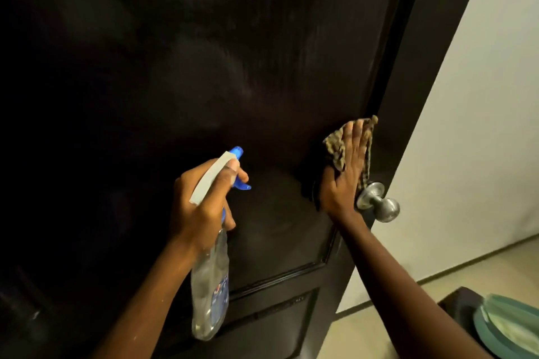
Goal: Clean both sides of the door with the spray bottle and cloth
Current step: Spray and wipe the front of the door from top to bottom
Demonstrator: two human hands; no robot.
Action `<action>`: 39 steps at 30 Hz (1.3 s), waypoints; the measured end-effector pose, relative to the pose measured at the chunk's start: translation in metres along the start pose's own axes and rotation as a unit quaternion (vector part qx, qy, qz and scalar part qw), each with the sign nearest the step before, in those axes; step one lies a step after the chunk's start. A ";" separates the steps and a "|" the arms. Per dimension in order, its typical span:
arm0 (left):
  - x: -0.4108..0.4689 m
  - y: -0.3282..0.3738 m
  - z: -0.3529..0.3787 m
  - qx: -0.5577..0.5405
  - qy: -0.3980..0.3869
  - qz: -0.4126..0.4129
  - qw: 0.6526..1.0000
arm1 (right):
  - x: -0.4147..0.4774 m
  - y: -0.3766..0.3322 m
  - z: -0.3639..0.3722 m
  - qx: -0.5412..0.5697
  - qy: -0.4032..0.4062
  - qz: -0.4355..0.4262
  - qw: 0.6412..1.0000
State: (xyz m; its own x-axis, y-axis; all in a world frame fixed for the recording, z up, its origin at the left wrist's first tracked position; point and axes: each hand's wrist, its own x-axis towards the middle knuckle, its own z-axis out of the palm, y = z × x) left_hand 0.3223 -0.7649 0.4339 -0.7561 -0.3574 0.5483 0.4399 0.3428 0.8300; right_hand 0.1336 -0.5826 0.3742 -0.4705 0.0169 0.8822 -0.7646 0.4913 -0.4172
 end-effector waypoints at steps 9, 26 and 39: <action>0.007 -0.005 0.052 -0.009 0.052 -0.003 0.999 | -0.020 0.014 0.000 0.120 -0.016 0.003 0.993; -0.029 -0.001 0.109 0.033 0.086 -0.040 0.995 | -0.039 0.024 -0.007 0.273 -0.081 0.027 0.958; -0.025 -0.003 0.108 0.044 0.074 -0.038 0.996 | -0.134 0.031 -0.002 0.251 -0.062 0.202 0.945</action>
State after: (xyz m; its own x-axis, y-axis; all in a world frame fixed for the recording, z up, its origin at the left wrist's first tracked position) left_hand 0.2879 -0.6634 0.4068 -0.7033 -0.5073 0.4980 0.3350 0.3813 0.8616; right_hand 0.1735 -0.5674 0.2436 -0.7927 -0.0032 0.6096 -0.6095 -0.0086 -0.7927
